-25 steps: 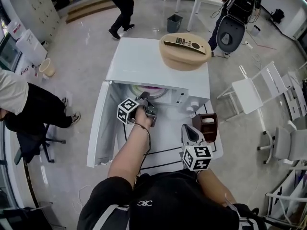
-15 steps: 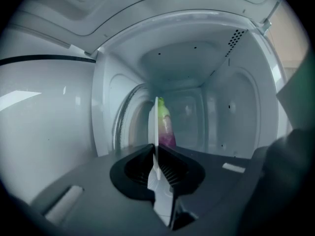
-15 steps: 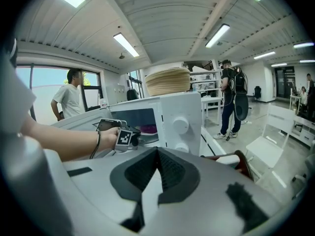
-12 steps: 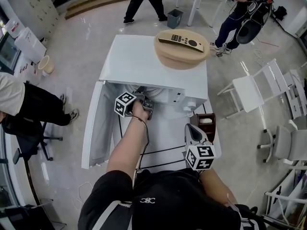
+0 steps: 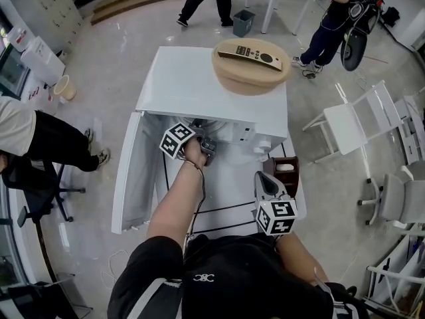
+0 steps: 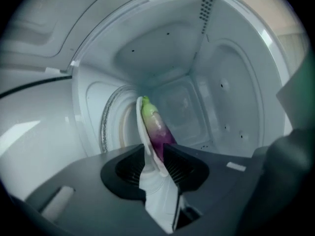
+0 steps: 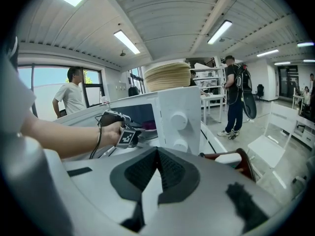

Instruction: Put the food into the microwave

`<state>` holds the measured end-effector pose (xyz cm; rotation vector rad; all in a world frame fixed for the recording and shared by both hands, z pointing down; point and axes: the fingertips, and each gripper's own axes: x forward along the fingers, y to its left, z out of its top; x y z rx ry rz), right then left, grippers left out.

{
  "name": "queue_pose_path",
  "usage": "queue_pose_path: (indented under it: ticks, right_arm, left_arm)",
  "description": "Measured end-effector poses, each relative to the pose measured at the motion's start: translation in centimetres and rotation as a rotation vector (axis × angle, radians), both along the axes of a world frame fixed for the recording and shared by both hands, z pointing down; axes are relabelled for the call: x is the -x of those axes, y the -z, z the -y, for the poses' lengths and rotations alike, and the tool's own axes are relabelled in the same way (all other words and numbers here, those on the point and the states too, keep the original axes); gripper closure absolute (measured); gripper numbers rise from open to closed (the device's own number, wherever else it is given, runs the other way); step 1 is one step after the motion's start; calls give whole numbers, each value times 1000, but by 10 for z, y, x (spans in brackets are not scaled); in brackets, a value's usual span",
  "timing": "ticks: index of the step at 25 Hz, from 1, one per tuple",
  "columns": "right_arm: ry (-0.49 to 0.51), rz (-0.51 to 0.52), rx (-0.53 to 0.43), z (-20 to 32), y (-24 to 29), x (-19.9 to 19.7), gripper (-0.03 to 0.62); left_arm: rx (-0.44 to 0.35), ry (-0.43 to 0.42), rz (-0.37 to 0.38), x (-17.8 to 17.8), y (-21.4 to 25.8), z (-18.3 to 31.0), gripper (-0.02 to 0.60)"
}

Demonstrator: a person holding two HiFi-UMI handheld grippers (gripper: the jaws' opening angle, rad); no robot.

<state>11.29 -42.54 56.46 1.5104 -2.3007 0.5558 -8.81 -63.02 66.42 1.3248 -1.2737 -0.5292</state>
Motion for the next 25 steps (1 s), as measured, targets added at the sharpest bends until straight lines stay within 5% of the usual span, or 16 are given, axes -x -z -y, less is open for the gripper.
queue_pose_path:
  ticks: [9, 15, 17, 20, 22, 25]
  right_arm:
    - [3, -7, 8, -2, -4, -1, 588]
    - [-3, -12, 8, -3, -3, -2, 588]
    - [0, -13, 6, -3, -3, 0, 588]
    - [4, -9, 2, -3, -3, 3, 588]
    - [7, -2, -3, -2, -2, 6, 588]
    - [8, 21, -15, 1, 2, 10, 588]
  left_arm:
    - [22, -231, 586, -6, -4, -4, 440]
    - [49, -279, 766, -1, -10, -5, 387]
    - [50, -278, 822, 3, -9, -5, 290]
    - [36, -280, 875, 7, -6, -9, 273]
    - [22, -273, 904, 10, -3, -15, 293]
    - [0, -253, 978, 16, 5, -29, 554]
